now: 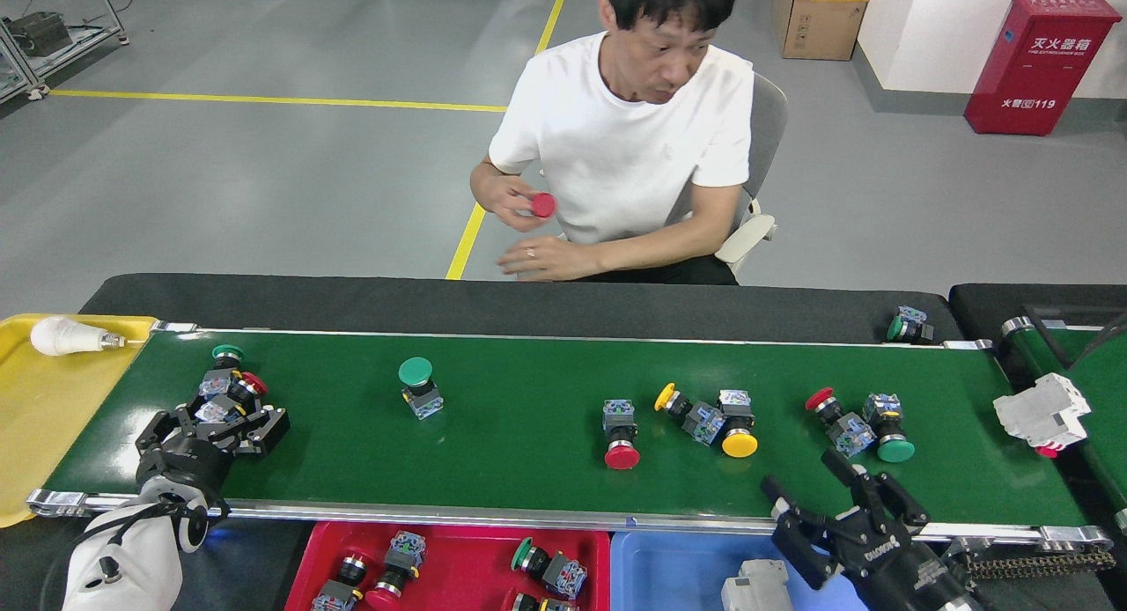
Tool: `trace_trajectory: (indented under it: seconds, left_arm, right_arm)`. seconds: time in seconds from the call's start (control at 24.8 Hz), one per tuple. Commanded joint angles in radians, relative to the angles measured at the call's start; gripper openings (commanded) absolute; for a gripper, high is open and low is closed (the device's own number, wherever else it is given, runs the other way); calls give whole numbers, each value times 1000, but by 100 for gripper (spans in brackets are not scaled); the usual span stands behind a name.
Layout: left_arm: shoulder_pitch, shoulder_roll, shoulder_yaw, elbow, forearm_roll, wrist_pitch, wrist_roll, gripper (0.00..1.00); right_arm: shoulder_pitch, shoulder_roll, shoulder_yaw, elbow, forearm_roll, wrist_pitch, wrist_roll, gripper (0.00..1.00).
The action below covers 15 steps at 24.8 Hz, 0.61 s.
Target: Pick switch part from conveyor to tray
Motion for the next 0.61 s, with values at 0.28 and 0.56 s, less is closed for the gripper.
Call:
trace_trajectory:
  seconds: [0.28, 0.56]
  left_arm:
    - [205, 6, 5, -417, 60, -65, 9, 10]
    - [621, 1, 0, -971, 60, -91, 3, 10]
  right_arm:
    - [59, 29, 143, 6, 95, 217, -151, 94]
    - [-176, 61, 394, 229, 159, 433, -148, 93]
